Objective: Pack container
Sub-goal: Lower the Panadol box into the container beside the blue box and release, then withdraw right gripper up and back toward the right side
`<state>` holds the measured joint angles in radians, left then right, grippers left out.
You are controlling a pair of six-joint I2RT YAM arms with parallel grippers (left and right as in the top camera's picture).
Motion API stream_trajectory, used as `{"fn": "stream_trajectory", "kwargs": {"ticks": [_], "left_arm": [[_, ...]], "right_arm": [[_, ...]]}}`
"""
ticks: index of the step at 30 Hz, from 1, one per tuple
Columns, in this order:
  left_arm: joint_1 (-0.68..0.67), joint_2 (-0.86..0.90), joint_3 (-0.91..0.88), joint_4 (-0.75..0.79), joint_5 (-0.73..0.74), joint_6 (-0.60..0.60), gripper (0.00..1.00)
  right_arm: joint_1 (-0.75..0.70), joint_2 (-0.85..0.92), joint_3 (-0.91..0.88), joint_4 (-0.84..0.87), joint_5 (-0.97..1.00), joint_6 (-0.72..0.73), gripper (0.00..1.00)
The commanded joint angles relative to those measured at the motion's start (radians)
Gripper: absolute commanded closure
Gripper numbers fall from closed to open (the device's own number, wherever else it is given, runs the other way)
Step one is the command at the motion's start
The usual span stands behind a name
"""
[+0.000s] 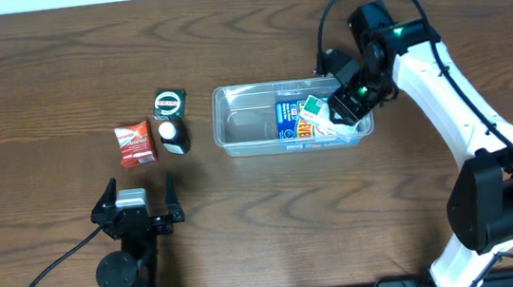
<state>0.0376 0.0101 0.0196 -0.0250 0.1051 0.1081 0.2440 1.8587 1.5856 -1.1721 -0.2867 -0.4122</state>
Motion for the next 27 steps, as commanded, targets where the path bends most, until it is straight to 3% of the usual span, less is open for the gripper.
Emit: {"fn": "stream_trajectory", "kwargs": {"ticks": [1,13,22,27], "left_arm": [[0.004,-0.005,-0.016,-0.035,0.018,-0.001,0.02],[0.004,-0.005,-0.016,-0.035,0.018,-0.001,0.02],[0.004,-0.005,-0.016,-0.035,0.018,-0.001,0.02],[0.004,-0.005,-0.016,-0.035,0.018,-0.001,0.02]], "right_arm": [[0.024,-0.004,0.063,-0.018,-0.107,-0.006,0.46],[0.028,-0.017,0.275,-0.178,-0.18,-0.005,0.3],[-0.045,-0.017,0.286,-0.182,-0.166,-0.004,0.2],[-0.102,-0.017,0.286,-0.182,-0.166,-0.004,0.01]]}}
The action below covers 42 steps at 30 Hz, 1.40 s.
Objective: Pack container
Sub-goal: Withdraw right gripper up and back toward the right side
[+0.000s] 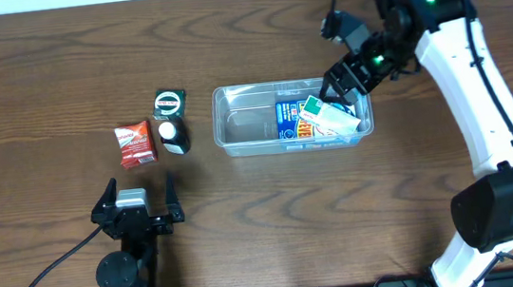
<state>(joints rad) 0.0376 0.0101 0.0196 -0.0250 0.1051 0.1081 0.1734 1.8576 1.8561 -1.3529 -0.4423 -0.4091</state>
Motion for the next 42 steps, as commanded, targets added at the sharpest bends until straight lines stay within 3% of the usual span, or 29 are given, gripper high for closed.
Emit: {"fn": "stream_trajectory", "kwargs": {"ticks": [1,7,13,24,42], "left_arm": [[0.004,-0.005,-0.016,-0.035,0.018,-0.001,0.02],[0.004,-0.005,-0.016,-0.035,0.018,-0.002,0.02],[0.004,-0.005,-0.016,-0.035,0.018,-0.002,0.02],[0.004,-0.005,-0.016,-0.035,0.018,-0.001,0.02],[0.004,-0.005,-0.016,-0.035,0.018,-0.002,0.02]], "right_arm": [[-0.042,-0.016,0.016,0.001,-0.01,-0.007,0.01],[-0.092,-0.015,0.013,0.017,0.038,0.006,0.01],[-0.153,-0.015,0.013,0.136,0.124,0.166,0.01],[-0.201,-0.005,-0.026,0.248,0.268,0.313,0.01],[-0.199,-0.005,-0.118,0.316,0.282,0.319,0.01]]}}
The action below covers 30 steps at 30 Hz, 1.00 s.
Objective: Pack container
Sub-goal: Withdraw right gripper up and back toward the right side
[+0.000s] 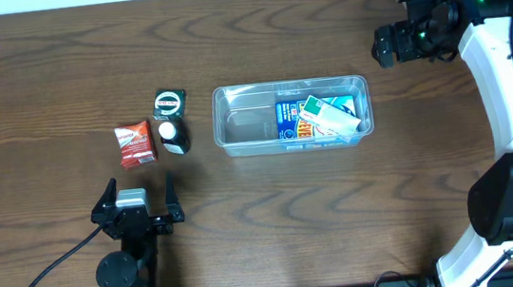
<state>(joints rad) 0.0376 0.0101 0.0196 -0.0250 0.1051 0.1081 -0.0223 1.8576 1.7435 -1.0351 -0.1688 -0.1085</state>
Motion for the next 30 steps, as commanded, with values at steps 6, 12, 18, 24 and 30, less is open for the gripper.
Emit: {"fn": "stream_trajectory", "kwargs": {"ticks": [6,12,18,24,30], "left_arm": [[0.004,-0.005,-0.016,-0.035,0.018,-0.001,0.02],[0.004,-0.005,-0.016,-0.035,0.018,-0.001,0.02],[0.004,-0.005,-0.016,-0.035,0.019,-0.002,0.02],[0.004,-0.005,-0.016,-0.033,0.018,-0.002,0.02],[0.003,-0.005,-0.014,-0.008,0.14,-0.024,0.02]], "right_arm": [[-0.005,-0.005,-0.005,-0.025,0.089,0.018,0.01],[-0.005,-0.005,-0.005,-0.024,0.116,0.018,0.01],[-0.005,-0.005,-0.005,-0.024,0.116,0.018,0.01],[-0.005,-0.005,-0.005,-0.024,0.116,0.018,0.01],[-0.005,-0.005,-0.005,-0.024,0.116,0.018,0.01]]}}
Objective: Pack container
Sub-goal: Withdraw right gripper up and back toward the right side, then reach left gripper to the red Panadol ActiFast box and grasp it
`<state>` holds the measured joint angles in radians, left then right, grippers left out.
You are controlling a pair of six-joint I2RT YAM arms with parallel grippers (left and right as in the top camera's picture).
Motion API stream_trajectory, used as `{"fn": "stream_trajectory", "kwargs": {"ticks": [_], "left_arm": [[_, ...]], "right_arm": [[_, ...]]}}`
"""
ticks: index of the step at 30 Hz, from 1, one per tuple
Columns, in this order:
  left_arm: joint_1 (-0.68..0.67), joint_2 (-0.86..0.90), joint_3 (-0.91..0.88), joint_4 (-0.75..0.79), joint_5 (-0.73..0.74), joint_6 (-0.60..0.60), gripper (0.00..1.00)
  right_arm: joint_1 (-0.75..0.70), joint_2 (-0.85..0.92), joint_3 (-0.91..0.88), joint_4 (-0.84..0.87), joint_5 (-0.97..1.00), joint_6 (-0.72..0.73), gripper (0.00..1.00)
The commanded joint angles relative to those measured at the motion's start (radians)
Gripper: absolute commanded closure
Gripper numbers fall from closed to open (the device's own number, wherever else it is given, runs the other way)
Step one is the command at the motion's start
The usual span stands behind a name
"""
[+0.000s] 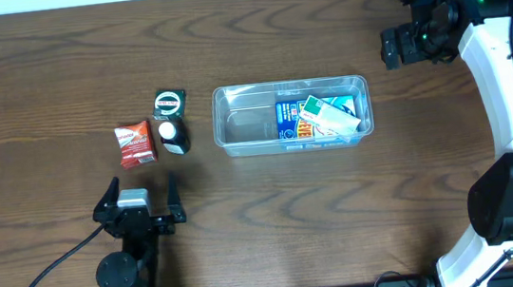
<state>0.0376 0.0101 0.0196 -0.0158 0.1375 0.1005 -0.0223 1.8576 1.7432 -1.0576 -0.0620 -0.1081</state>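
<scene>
A clear plastic container (222,120) lies at the table's middle. In its right half are a blue packet (286,119) and a white-and-green box (332,118) lying on top. Left of it sit a red packet (134,144), a green pack with a round label (168,103) and a small black-and-white item (173,136). My right gripper (394,48) hangs to the upper right of the container, apart from it, and looks open and empty. My left gripper (139,196) rests open near the front, below the red packet.
The table's far edge runs just behind the right arm. The three loose items lie close together between the left gripper and the container's left end.
The right gripper has shifted slightly to the right. Nothing else has changed.
The right gripper was down on the white-and-green box in the container's right end. Then it stood open just above the box, which stayed lying in the container. Later it was off to the upper right, where it still is. The left arm has stayed still.
</scene>
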Motion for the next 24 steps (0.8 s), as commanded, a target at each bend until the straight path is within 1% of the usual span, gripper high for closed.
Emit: {"fn": "stream_trajectory", "kwargs": {"ticks": [1,6,8,10,13,16,18,22,24], "left_arm": [[0.003,-0.005,-0.014,-0.021,0.113,-0.016,0.02],[0.003,-0.004,0.038,-0.021,0.092,-0.021,0.02],[0.008,0.016,0.096,-0.058,0.035,-0.116,0.02],[0.019,0.076,0.179,-0.135,0.031,-0.158,0.02],[0.035,0.236,0.316,-0.221,0.031,-0.166,0.02],[0.048,0.451,0.497,-0.307,0.034,-0.167,0.02],[0.055,0.619,0.656,-0.403,0.034,-0.167,0.02],[0.081,0.964,1.023,-0.698,0.034,-0.165,0.02],[0.098,1.108,1.172,-0.83,0.034,-0.148,0.02]], "right_arm": [[-0.005,-0.005,-0.005,-0.002,0.01,0.018,0.01],[-0.005,-0.005,-0.005,-0.001,0.01,0.018,0.01],[-0.005,-0.005,-0.005,-0.002,0.01,0.018,0.01],[-0.005,-0.005,-0.005,-0.002,0.01,0.018,0.01],[-0.005,-0.005,-0.005,-0.002,0.01,0.018,0.01],[-0.005,-0.005,-0.005,-0.002,0.01,0.018,0.01],[-0.005,-0.005,-0.005,-0.002,0.01,0.018,0.01],[-0.005,-0.005,-0.005,-0.002,0.01,0.018,0.01],[-0.005,-0.005,-0.005,-0.001,0.01,0.018,0.01]]}}
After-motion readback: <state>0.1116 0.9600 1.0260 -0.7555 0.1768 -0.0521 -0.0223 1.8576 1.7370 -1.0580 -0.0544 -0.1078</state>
